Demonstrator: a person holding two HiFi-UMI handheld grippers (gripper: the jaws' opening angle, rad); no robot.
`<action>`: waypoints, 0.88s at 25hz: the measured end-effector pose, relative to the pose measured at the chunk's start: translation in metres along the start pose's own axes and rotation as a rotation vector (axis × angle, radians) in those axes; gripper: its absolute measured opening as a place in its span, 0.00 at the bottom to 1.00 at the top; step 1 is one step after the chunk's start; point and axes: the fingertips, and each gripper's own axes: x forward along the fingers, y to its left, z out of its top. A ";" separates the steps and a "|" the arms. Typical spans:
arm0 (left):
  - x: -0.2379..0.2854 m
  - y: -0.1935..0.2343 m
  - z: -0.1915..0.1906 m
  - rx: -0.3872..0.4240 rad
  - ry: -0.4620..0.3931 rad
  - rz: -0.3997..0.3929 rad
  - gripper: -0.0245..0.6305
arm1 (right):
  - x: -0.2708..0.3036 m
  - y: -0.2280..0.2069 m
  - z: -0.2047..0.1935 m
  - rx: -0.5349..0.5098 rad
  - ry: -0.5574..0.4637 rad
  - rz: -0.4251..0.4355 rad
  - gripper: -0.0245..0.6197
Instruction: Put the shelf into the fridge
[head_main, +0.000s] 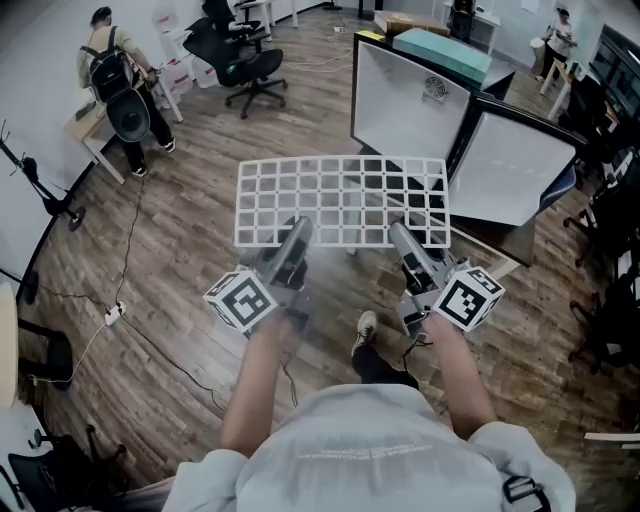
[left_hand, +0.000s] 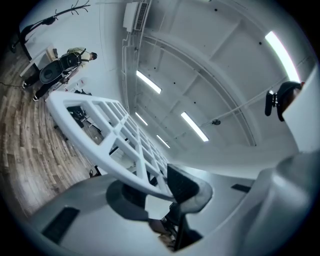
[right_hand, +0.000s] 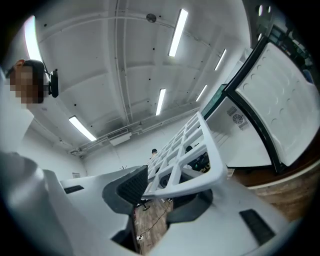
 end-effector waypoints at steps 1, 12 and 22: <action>0.015 0.008 0.003 -0.001 0.001 0.008 0.20 | 0.011 -0.013 0.006 0.004 0.004 0.002 0.24; 0.167 0.065 0.023 0.014 0.005 0.065 0.20 | 0.099 -0.141 0.076 0.054 0.029 0.020 0.24; 0.221 0.096 0.015 0.005 0.044 0.153 0.20 | 0.126 -0.205 0.084 0.140 0.061 -0.004 0.24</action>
